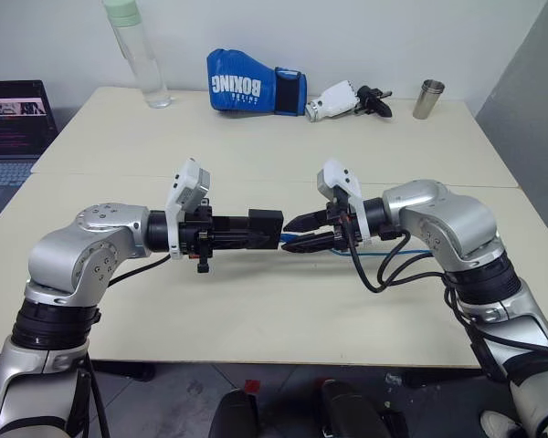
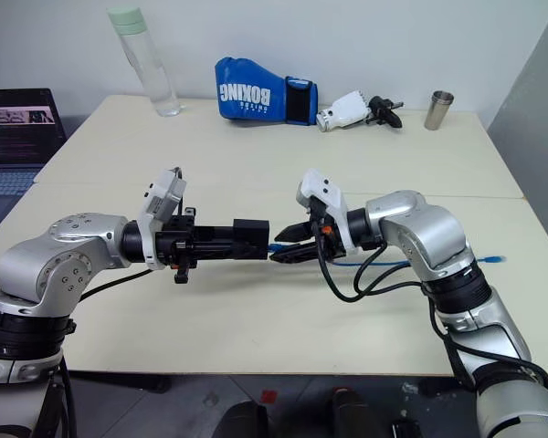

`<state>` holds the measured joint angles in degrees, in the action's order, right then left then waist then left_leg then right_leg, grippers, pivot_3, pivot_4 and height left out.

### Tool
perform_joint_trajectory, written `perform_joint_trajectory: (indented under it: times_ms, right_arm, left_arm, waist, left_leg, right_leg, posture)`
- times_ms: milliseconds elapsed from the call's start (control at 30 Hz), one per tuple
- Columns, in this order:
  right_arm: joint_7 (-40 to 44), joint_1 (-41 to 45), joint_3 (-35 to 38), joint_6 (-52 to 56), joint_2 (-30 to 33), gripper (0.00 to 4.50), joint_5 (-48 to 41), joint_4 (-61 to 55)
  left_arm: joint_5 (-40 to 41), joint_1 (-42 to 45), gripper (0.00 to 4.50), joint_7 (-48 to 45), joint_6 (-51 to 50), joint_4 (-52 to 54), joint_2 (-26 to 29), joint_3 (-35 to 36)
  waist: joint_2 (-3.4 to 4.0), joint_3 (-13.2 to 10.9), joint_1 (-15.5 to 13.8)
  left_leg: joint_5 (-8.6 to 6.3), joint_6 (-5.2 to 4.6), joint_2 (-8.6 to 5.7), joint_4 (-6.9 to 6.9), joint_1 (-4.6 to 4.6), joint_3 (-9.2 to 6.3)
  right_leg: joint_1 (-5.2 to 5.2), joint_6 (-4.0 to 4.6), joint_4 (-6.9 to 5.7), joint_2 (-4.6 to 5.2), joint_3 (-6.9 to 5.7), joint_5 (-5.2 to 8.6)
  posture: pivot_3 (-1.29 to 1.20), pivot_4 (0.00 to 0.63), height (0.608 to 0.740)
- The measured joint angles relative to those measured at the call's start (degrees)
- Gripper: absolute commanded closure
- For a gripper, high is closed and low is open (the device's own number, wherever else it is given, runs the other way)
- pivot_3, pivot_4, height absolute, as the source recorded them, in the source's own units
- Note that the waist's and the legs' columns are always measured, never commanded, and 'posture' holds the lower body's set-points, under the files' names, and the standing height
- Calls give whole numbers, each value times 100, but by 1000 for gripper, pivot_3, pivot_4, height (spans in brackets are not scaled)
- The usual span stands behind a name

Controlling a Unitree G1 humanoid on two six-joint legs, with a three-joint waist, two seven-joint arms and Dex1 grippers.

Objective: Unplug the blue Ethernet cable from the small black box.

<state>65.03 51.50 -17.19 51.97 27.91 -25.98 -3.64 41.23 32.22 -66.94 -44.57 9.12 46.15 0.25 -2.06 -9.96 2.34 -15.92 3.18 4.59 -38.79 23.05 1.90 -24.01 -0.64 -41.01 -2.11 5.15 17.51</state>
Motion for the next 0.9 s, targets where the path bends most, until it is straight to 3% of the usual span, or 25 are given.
perform_joint_trajectory:
  times_ms: [900]
  right_arm:
    - [696,366,-220,-101,-51,2425,11,619]
  left_arm:
    - [8,-9,3699,-4,-106,165,19,1]
  waist:
    - [1,0,1]
  left_leg:
    - [0,0,2,1,2,1]
  right_leg:
    - [-4,0,0,-3,-2,0]
  posture:
    - [0,150,740]
